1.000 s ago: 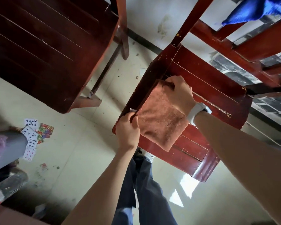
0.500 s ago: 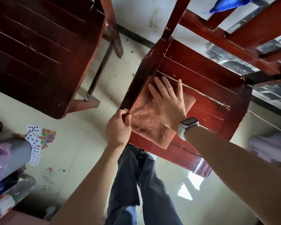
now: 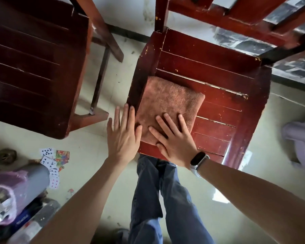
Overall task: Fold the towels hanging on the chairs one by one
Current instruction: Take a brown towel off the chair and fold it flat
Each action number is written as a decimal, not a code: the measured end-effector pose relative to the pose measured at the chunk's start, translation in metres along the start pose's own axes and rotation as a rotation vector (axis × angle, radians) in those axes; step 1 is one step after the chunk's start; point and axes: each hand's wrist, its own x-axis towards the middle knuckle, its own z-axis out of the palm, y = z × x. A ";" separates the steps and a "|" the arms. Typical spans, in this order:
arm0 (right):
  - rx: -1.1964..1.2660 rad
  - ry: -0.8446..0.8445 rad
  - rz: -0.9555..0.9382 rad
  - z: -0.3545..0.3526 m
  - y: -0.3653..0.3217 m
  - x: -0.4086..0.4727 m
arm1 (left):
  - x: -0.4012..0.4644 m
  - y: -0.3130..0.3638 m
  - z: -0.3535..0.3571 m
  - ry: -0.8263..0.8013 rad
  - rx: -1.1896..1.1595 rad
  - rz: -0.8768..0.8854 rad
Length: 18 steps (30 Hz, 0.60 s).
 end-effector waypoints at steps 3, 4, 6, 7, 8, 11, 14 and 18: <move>0.002 -0.036 0.010 0.006 0.000 0.005 | 0.002 -0.004 0.009 -0.117 0.043 -0.015; 0.026 -0.010 -0.004 0.005 0.002 0.005 | 0.002 -0.005 0.009 -0.131 0.045 -0.016; 0.129 0.086 -0.018 -0.003 0.005 -0.003 | 0.003 -0.005 0.005 -0.106 0.069 0.008; 0.196 0.150 0.020 -0.008 0.008 -0.009 | 0.005 -0.004 0.001 -0.070 0.078 0.023; 0.277 0.217 0.108 -0.013 0.010 -0.015 | 0.008 -0.002 -0.005 -0.030 0.083 0.038; 0.611 0.287 0.683 -0.025 0.014 -0.031 | 0.027 0.014 -0.025 0.050 0.098 0.135; 0.824 -0.068 1.112 -0.028 0.006 -0.036 | 0.058 0.039 -0.038 -0.017 0.119 0.306; 0.977 -0.246 1.165 -0.025 -0.008 -0.031 | 0.105 0.064 -0.042 -0.184 0.254 0.402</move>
